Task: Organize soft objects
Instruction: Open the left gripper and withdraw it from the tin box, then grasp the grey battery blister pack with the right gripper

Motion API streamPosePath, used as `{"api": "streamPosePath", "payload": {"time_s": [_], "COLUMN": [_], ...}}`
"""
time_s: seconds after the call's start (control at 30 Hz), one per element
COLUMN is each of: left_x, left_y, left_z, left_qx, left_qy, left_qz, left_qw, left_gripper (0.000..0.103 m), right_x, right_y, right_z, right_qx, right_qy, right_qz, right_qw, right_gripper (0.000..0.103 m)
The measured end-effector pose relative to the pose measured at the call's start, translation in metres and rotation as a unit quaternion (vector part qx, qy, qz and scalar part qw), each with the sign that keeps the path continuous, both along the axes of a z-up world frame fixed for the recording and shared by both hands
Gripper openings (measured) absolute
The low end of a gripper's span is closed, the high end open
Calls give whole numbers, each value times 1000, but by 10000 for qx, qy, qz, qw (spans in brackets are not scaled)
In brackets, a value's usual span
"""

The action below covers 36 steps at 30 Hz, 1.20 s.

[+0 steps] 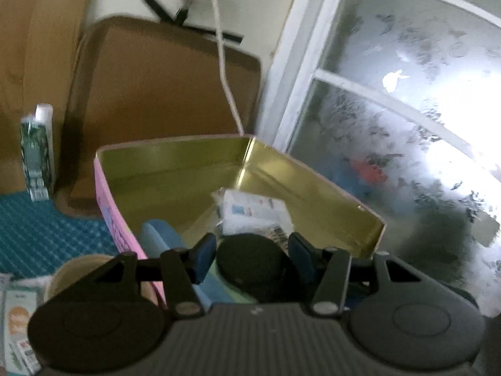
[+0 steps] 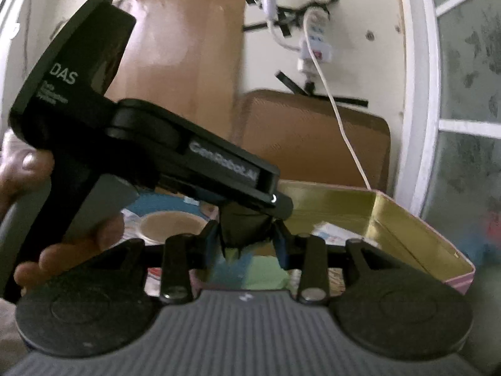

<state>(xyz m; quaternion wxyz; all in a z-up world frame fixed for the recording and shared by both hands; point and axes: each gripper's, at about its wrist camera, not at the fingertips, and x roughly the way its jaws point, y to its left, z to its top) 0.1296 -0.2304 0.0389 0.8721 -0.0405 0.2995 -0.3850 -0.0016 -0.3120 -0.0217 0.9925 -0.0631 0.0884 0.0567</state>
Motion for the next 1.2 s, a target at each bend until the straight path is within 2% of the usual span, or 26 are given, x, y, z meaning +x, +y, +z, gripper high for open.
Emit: {"api": "streamPosePath", "payload": {"time_s": [0.1, 0.27, 0.37, 0.47, 0.57, 0.67, 0.77, 0.93, 1.0, 1.07, 1.13, 1.2], "left_x": [-8, -43, -67, -92, -109, -114, -112, -109, -104, -105, -106, -111], "left_y": [13, 62, 104, 146, 182, 217, 244, 275, 283, 287, 287, 284], "left_z": [4, 20, 16, -1, -22, -43, -56, -66, -69, -69, -69, -67], "left_qx": [-116, -447, -580, -482, -255, -215, -147, -377, -600, -714, -766, -775], "left_qy": [-79, -496, -485, -397, -146, 170, 364, 454, 568, 544, 502, 423], "left_qz": [-37, -87, -68, 21, 309, 737, 1216, 1439, 1412, 1412, 1360, 1340], "left_qw": [9999, 9977, 9971, 9980, 9991, 9969, 9918, 9878, 9865, 9859, 9865, 9870], "left_gripper": [53, 54, 55, 57, 57, 57, 56, 57, 57, 57, 57, 58], "right_x": [10, -14, -31, -42, -45, -37, -27, -14, -5, 8, 19, 32], "right_y": [-6, -15, -9, 3, 25, 54, 85, 118, 125, 128, 129, 131], "right_z": [-8, -8, -8, -8, -10, -15, -20, -25, -25, -26, -28, -29], "right_qx": [9, 618, 855, 1001, 1099, 1057, 833, 496, 332, 287, 287, 241], "right_qy": [49, -176, -352, -359, -138, 245, 571, 920, 1069, 1281, 1424, 1532], "right_qz": [-420, -309, -55, 371, 883, 1246, 1383, 1391, 1212, 1087, 972, 845], "right_qw": [9991, 9975, 9957, 9936, 9899, 9863, 9852, 9847, 9863, 9854, 9846, 9843], "right_gripper": [42, 42, 42, 42, 42, 42, 42, 42, 47, 62, 68, 69]}}
